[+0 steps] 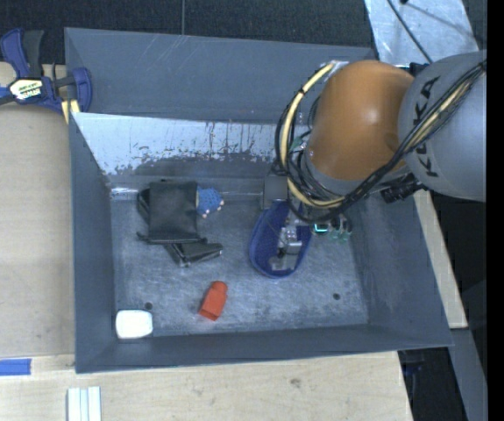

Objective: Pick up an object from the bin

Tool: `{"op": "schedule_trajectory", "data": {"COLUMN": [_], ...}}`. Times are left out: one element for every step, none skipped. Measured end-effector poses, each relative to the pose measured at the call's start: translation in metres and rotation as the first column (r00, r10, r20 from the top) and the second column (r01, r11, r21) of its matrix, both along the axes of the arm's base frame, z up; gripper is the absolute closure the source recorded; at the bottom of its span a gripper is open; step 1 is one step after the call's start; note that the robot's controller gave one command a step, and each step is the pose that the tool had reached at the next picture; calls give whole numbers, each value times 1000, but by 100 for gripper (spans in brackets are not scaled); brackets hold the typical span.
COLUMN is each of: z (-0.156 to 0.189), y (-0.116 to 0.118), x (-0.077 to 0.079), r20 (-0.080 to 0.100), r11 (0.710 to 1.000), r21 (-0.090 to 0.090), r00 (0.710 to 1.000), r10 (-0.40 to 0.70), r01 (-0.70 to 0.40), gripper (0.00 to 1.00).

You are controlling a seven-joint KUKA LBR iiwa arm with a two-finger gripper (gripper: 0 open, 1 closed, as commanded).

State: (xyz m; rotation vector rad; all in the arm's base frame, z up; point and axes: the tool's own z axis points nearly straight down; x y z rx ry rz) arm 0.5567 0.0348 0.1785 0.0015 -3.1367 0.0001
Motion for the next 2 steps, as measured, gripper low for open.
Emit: {"op": "schedule_trajectory", "data": {"z": [-83,19], "y": [-53,-76], "x": [26,25], "r20": [4,12], "r11": [939,815], "r21": [0,-6], "r00": [939,815], "r10": [343,579], "r01": [-343,-579], "gripper": [0,0]}}
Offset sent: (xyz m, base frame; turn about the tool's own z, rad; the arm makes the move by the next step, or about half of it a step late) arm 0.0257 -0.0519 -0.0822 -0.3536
